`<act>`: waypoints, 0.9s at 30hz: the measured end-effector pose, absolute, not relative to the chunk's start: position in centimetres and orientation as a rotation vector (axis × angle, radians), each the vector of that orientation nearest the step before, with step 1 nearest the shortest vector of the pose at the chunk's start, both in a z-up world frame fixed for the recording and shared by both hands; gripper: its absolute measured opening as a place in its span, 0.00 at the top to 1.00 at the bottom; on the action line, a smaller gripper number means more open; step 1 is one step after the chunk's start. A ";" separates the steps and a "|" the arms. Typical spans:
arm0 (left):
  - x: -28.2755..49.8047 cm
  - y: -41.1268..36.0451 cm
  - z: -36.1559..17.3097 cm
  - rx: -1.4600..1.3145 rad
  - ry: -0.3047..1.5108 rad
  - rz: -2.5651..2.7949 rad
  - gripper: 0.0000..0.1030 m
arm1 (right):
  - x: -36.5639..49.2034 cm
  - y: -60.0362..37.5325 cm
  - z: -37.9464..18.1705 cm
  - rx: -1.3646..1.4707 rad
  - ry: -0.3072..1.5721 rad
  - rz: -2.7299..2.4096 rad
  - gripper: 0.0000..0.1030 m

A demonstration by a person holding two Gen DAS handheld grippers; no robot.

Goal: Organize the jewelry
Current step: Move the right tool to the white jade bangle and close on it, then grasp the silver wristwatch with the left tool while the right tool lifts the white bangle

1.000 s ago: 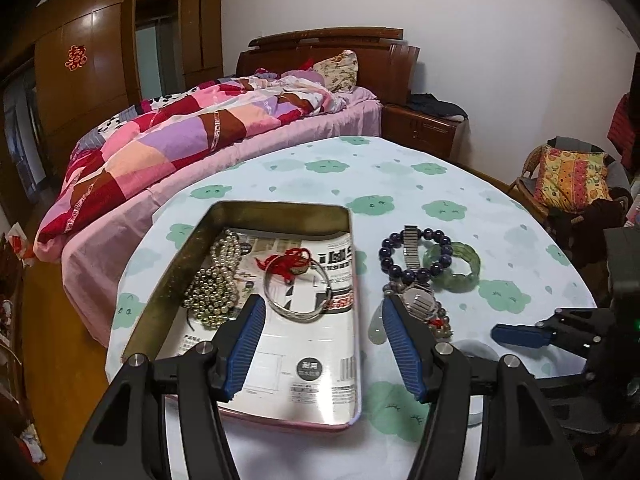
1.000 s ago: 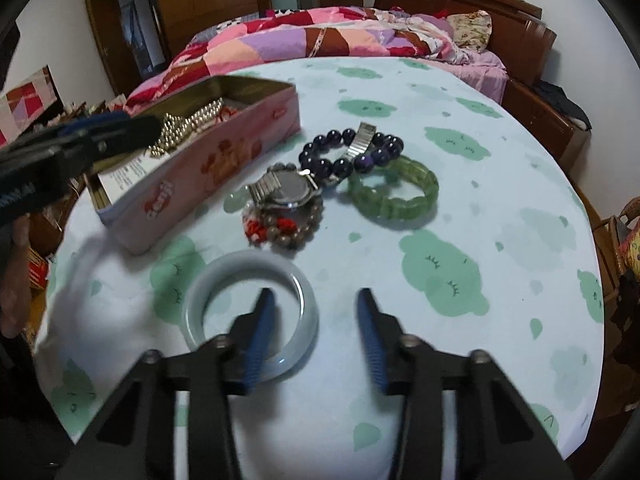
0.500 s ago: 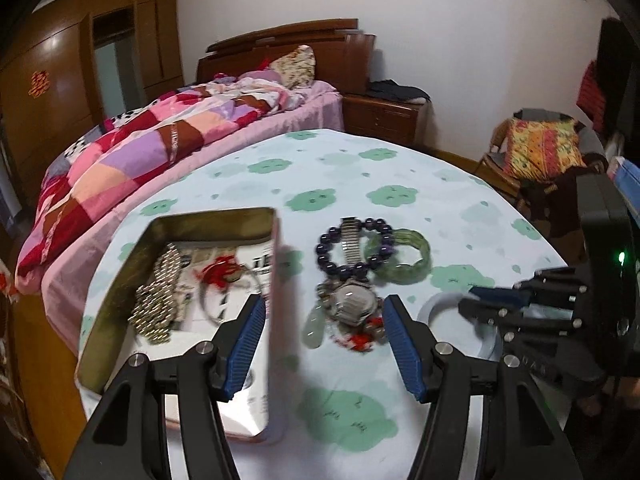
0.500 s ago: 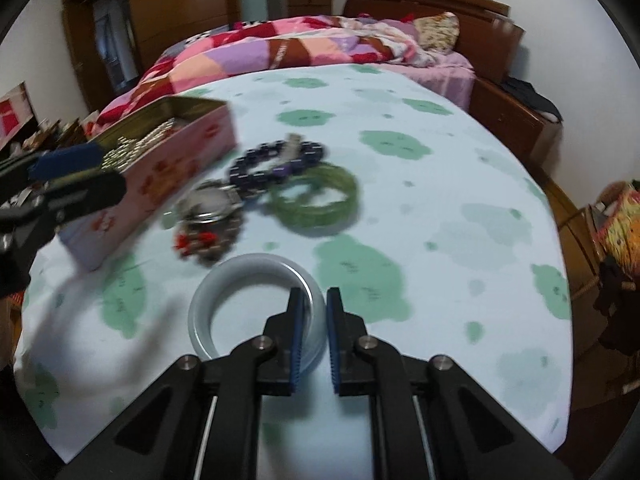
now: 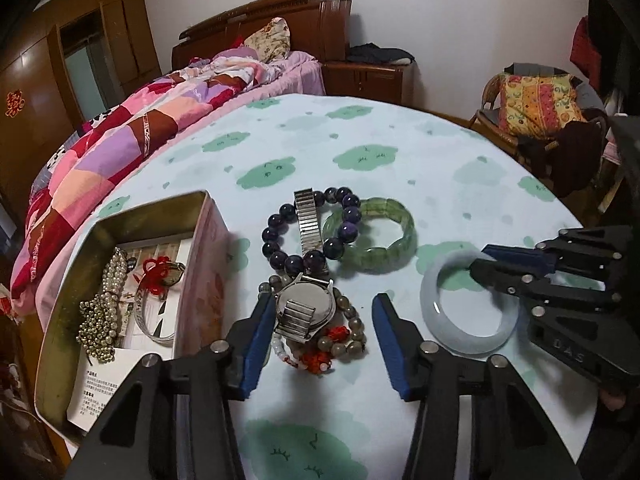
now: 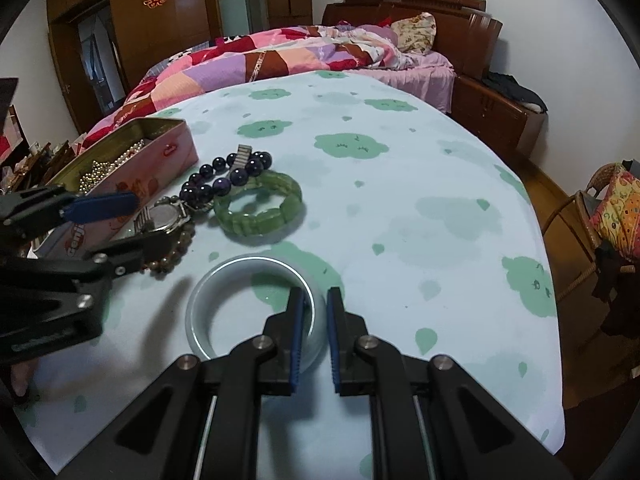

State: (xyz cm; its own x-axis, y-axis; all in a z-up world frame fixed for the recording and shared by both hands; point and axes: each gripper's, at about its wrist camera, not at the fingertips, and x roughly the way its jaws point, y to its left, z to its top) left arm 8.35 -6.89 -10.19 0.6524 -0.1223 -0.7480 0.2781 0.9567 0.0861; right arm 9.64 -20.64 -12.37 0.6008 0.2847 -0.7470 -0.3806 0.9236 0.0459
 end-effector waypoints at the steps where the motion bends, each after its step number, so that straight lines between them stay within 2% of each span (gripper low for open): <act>1: 8.4 -6.8 -10.3 0.197 0.833 -0.227 0.53 | 9.6 -20.6 -12.4 -0.125 0.841 0.386 0.87; 7: 8.6 -6.7 -10.6 0.200 0.833 -0.230 0.61 | 9.3 -20.5 -12.4 -0.148 0.825 0.376 0.86; 9: 8.8 -6.6 -10.7 0.196 0.841 -0.236 0.73 | 9.4 -20.4 -12.5 -0.150 0.822 0.376 0.86; 14: 8.7 -6.6 -10.7 0.197 0.832 -0.246 0.76 | 9.3 -20.4 -12.5 -0.151 0.814 0.376 0.86; 16: 8.6 -6.7 -10.6 0.200 0.827 -0.251 0.84 | 9.2 -20.4 -12.5 -0.151 0.812 0.375 0.86; 27: 8.4 -6.7 -10.5 0.195 0.824 -0.264 0.85 | 9.2 -20.4 -12.5 -0.143 0.810 0.376 0.86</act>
